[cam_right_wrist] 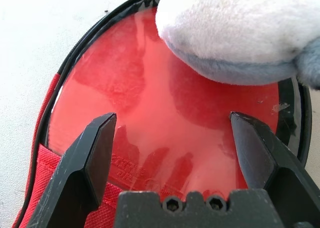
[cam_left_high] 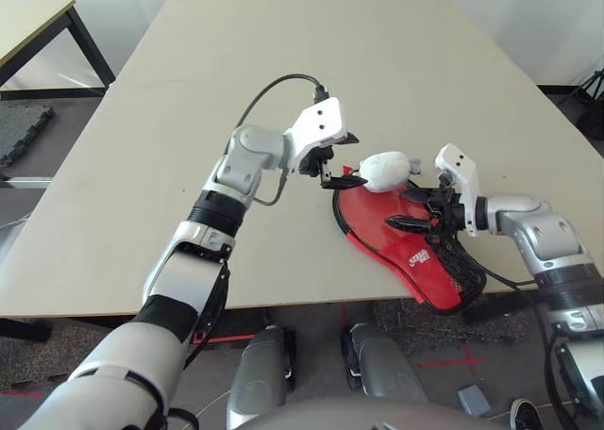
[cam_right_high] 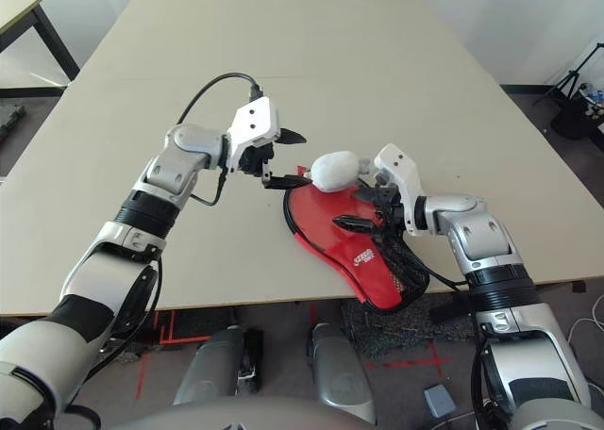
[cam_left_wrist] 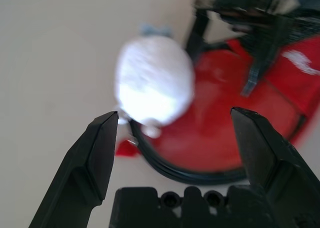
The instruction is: Store the ping-pong paddle in its case and zip it.
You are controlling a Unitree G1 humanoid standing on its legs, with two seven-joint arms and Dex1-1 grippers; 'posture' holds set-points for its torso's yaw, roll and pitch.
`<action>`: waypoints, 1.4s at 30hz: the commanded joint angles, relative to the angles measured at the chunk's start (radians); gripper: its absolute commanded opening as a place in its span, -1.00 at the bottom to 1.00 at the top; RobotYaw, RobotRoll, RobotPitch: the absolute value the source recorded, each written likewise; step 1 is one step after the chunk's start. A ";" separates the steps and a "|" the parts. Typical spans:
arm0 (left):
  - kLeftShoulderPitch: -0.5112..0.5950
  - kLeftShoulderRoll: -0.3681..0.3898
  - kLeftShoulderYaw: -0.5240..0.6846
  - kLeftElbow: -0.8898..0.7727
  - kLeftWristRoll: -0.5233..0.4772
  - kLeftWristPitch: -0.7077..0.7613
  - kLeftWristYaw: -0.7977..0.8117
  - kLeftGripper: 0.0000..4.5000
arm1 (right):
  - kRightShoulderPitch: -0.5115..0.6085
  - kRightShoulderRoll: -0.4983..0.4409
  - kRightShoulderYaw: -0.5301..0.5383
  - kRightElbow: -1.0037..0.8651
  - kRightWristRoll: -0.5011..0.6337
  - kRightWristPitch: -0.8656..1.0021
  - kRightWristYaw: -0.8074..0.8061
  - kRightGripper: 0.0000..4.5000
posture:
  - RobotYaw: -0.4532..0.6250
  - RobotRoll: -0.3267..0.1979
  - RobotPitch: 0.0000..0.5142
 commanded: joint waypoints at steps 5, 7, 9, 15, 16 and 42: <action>0.062 -0.026 -0.092 -0.049 -0.004 0.054 0.011 0.99 | 0.045 0.002 0.074 0.071 -0.039 0.033 0.011 1.00 | -0.17 0.25 -0.58; 0.068 -0.035 -0.108 -0.028 0.000 0.044 0.016 0.99 | 0.048 -0.005 0.071 0.070 -0.039 0.030 0.014 1.00 | -0.18 0.25 -0.59; 0.069 -0.048 -0.116 0.002 0.000 0.037 0.028 0.99 | 0.052 -0.012 0.067 0.068 -0.040 0.028 0.017 1.00 | -0.19 0.25 -0.59; 0.050 -0.081 -0.124 0.134 0.009 -0.002 0.063 0.99 | 0.065 -0.026 0.058 0.056 -0.037 0.033 0.018 1.00 | -0.20 0.25 -0.59; 0.045 -0.081 -0.133 0.178 0.027 -0.035 0.075 0.99 | 0.067 -0.029 0.058 0.054 -0.037 0.034 0.018 1.00 | -0.21 0.25 -0.58; 0.032 -0.151 -0.197 0.321 0.114 -0.153 0.144 0.99 | 0.024 -0.195 -0.069 0.012 0.081 0.125 0.117 1.00 | -0.20 0.25 -0.52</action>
